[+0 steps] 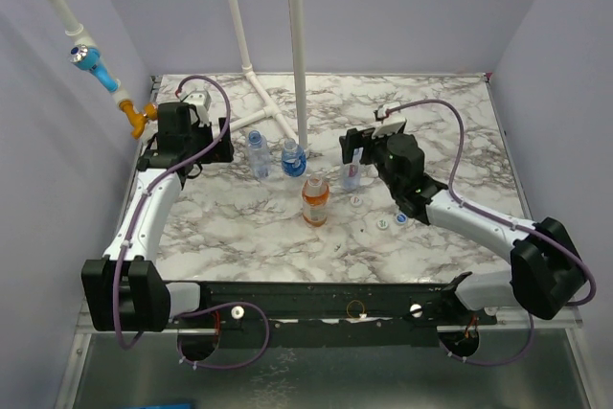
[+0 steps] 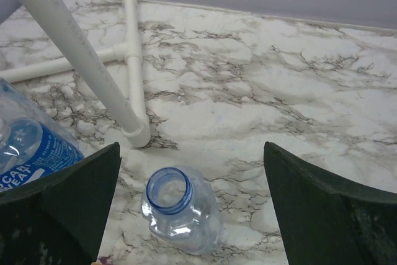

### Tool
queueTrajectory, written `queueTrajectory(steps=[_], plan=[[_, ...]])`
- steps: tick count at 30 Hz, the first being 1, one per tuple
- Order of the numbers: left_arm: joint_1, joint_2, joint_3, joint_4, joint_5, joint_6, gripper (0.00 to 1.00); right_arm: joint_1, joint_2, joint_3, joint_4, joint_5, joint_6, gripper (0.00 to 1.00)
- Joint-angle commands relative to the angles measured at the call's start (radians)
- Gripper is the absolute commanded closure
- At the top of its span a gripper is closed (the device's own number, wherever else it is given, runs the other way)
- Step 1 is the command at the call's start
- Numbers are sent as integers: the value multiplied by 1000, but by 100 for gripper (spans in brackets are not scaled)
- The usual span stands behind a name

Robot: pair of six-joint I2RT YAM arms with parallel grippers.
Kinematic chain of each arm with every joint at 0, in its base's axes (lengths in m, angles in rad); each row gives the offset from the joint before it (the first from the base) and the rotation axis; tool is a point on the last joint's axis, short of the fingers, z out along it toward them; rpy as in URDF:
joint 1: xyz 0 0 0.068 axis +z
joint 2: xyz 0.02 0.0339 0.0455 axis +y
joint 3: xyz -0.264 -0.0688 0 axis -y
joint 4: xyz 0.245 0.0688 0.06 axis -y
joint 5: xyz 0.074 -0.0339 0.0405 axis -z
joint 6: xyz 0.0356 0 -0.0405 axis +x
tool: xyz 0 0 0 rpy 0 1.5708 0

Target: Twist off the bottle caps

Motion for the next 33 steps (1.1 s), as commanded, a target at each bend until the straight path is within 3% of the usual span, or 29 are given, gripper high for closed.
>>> queueTrajectory(steps=[1,7,10,16,23,27,30,33], plan=[[7,23,-21,60,-40,-14,1,-4,-34,80,-114,-10,27,0],[7,44,-74,151,-31,12,1,-58,-90,163,-246,-5,90,0],[10,55,-106,220,-22,46,1,-179,-121,160,-289,-47,149,0],[136,90,-206,493,48,43,1,-504,-160,124,-317,-190,280,0],[177,147,-359,840,67,11,1,-685,-55,162,-376,-102,272,0],[177,177,-420,947,108,-8,1,-700,5,87,-246,135,244,0],[177,212,-453,1017,114,-45,1,-708,33,-57,10,164,151,0],[177,246,-499,1124,101,-78,1,-712,80,-96,62,182,117,0]])
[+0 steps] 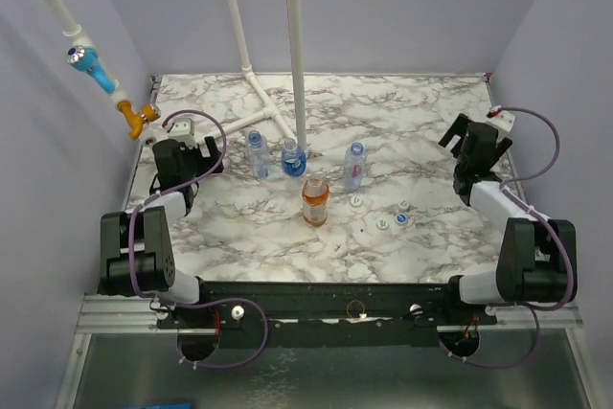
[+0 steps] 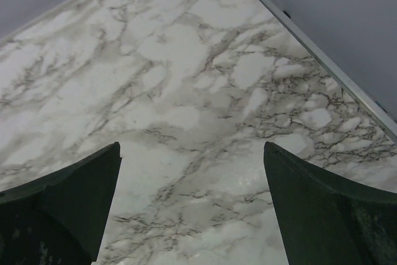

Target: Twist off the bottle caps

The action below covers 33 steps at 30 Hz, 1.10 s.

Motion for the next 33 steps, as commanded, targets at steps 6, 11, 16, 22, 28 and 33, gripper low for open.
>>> queueTrajectory(steps=[6,11,16,22,28,33], plan=[[4,107,-128,391,75,-75,1,-40,70,-187,321,60,-77,0],[-5,168,-163,504,56,-74,1,-46,76,-261,445,5,-97,0],[-9,150,-216,580,63,-62,1,-46,117,-335,585,-24,-95,0],[-21,182,-345,833,21,-60,1,-46,148,-452,813,-78,-121,0],[-25,206,-309,812,24,-69,1,-46,191,-416,811,-144,-159,0],[-27,206,-306,795,9,-73,1,-46,268,-535,1102,-277,-228,0]])
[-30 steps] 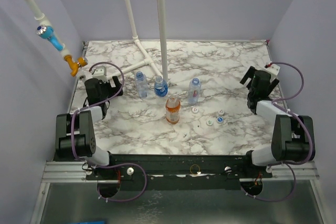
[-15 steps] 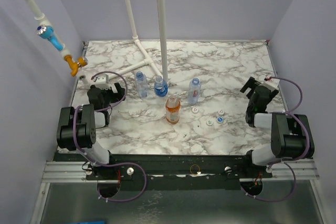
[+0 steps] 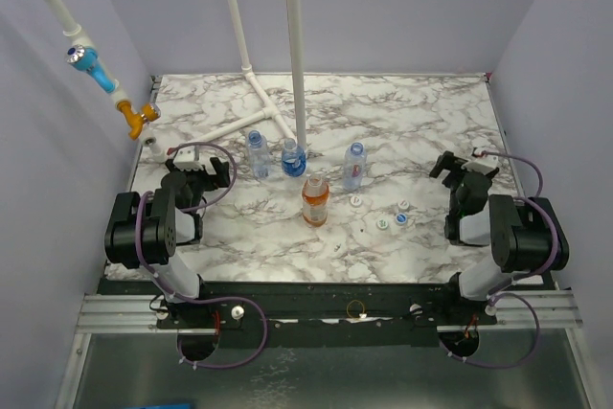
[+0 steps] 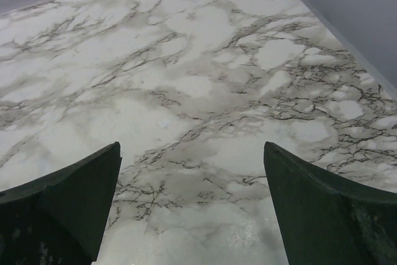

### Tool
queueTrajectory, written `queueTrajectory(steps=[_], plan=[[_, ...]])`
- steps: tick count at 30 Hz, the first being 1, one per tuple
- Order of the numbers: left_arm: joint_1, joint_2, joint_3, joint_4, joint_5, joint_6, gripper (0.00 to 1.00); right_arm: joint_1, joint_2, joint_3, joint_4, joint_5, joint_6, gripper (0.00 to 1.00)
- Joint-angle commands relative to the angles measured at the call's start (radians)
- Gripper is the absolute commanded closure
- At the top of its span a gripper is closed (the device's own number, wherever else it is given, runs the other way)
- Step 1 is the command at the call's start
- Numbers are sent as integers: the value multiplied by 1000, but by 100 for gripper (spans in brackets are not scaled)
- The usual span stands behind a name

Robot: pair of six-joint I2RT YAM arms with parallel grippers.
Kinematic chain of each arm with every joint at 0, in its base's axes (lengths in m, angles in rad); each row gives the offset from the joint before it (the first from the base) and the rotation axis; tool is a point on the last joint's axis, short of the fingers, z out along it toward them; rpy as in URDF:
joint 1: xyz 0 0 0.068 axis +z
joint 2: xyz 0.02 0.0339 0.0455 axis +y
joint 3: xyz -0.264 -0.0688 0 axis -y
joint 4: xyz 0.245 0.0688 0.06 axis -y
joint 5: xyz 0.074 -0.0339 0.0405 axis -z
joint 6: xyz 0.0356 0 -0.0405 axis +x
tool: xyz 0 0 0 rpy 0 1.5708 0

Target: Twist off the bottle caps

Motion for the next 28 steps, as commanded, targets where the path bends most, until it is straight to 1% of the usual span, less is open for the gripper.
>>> queueTrajectory(steps=[1,2,3,4,6,8,10,14,28], plan=[[-4,4,3,33,-26,-11,1,-7,51,-79,208,-104,-57,0],[-4,8,6,31,-26,-13,1,-7,44,-50,145,-100,-45,0],[-4,12,18,16,-24,-13,1,-7,68,-25,141,-86,-41,0],[-8,10,26,-5,-28,-8,1,-7,79,-37,193,-88,-55,0],[-21,9,30,-16,-45,1,1,-7,60,-29,133,-83,-39,0],[-21,5,27,-17,-47,2,1,-8,77,-38,186,-87,-53,0],[-21,1,23,-16,-47,1,1,-8,60,-35,150,-84,-42,0],[-21,1,22,-12,-47,1,1,-7,66,-47,190,-88,-54,0],[-24,2,23,-11,-52,3,1,-8,67,-49,195,-98,-59,0]])
